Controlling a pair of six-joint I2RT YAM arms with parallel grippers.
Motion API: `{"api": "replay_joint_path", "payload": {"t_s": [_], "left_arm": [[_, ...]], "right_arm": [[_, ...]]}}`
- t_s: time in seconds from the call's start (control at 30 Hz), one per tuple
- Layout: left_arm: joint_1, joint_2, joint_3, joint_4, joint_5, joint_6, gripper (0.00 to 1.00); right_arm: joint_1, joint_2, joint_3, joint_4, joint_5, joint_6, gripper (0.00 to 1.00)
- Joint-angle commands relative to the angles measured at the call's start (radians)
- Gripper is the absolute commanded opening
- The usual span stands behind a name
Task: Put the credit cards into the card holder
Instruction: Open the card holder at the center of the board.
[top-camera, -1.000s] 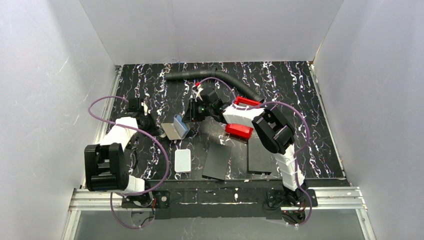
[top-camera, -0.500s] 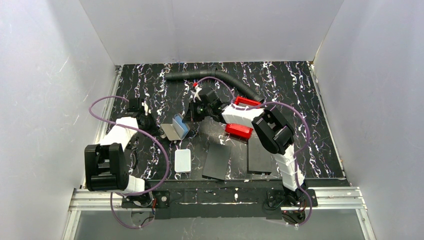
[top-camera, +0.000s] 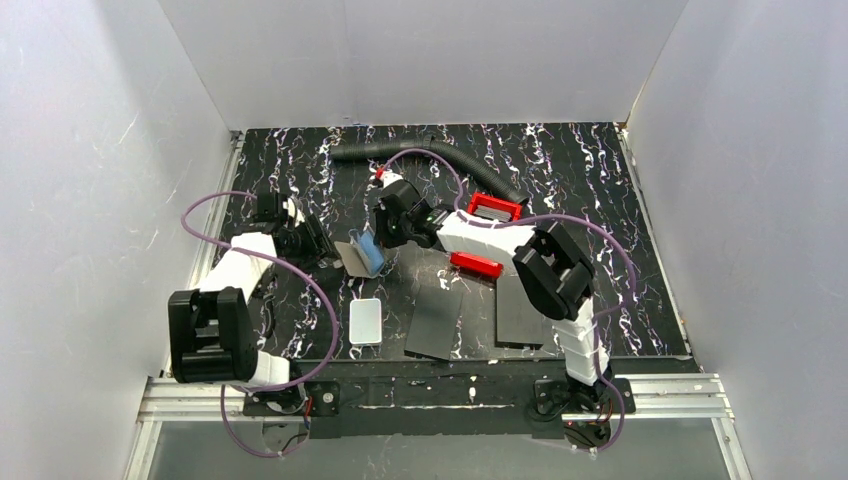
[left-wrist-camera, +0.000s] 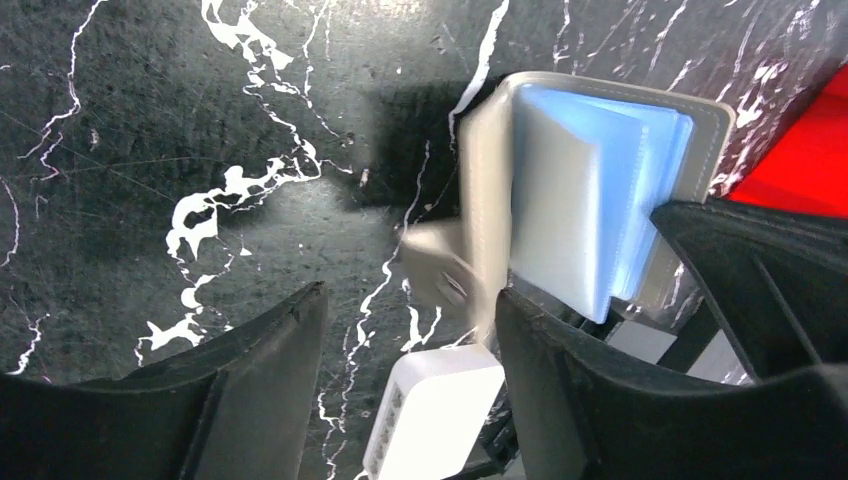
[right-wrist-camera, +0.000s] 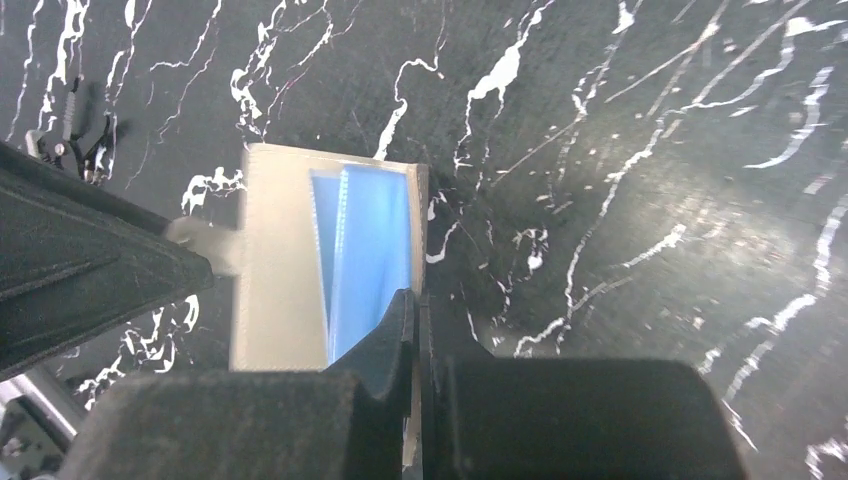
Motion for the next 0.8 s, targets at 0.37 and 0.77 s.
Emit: {"api": "replay_joint_path", "payload": {"t_s": [0.37,0.77], "left_arm": [[-0.008,-0.183,-0.036,0.08,0.18,-0.064,0.84],[-0.098,-0.128,-0.006,0.23,0.34,-0.142,0.43]], "right_arm": [[0.023,-0.109,0.006,-0.055,0.197,-0.052,0.01],[-0.011,-0.11,-0.098,0.046,0.093,0.047,0.01]]}}
